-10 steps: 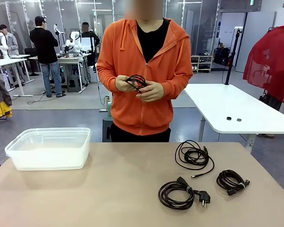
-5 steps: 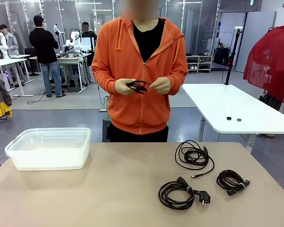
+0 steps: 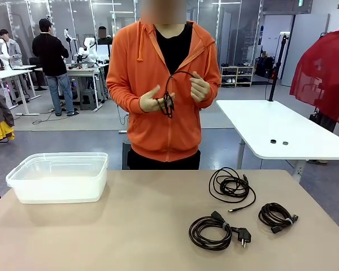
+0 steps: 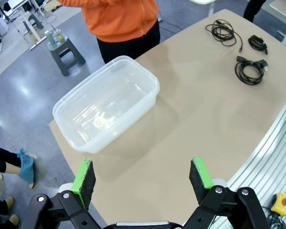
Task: Organize and store the cables.
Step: Place the Power Cable into the Organizing box.
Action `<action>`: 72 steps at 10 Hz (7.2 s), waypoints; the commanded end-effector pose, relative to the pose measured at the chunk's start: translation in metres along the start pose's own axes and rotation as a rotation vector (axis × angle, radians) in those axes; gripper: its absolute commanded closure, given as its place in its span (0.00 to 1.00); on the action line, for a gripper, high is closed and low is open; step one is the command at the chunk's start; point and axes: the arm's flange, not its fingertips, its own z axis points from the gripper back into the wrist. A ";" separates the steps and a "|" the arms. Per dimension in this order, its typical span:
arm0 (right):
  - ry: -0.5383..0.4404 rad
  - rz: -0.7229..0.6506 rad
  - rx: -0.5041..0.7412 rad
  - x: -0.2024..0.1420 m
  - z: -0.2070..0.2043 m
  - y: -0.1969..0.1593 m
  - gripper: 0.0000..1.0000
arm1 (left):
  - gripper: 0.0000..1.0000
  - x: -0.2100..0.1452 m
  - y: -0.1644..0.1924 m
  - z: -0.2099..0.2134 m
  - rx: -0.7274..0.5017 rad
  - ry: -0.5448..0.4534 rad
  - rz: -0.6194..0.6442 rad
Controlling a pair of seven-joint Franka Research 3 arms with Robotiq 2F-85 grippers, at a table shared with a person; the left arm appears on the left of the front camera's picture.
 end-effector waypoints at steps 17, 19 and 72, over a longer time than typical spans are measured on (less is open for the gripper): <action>0.513 -0.197 0.105 0.042 -0.240 0.113 0.00 | 0.00 0.000 0.000 0.000 0.001 0.000 -0.013; 0.546 -0.234 0.059 0.038 -0.268 0.131 0.00 | 0.00 0.000 0.000 0.000 0.001 0.000 -0.013; 0.627 -0.412 -0.023 0.128 -0.373 0.179 1.00 | 0.00 0.000 0.000 0.000 0.001 0.000 -0.013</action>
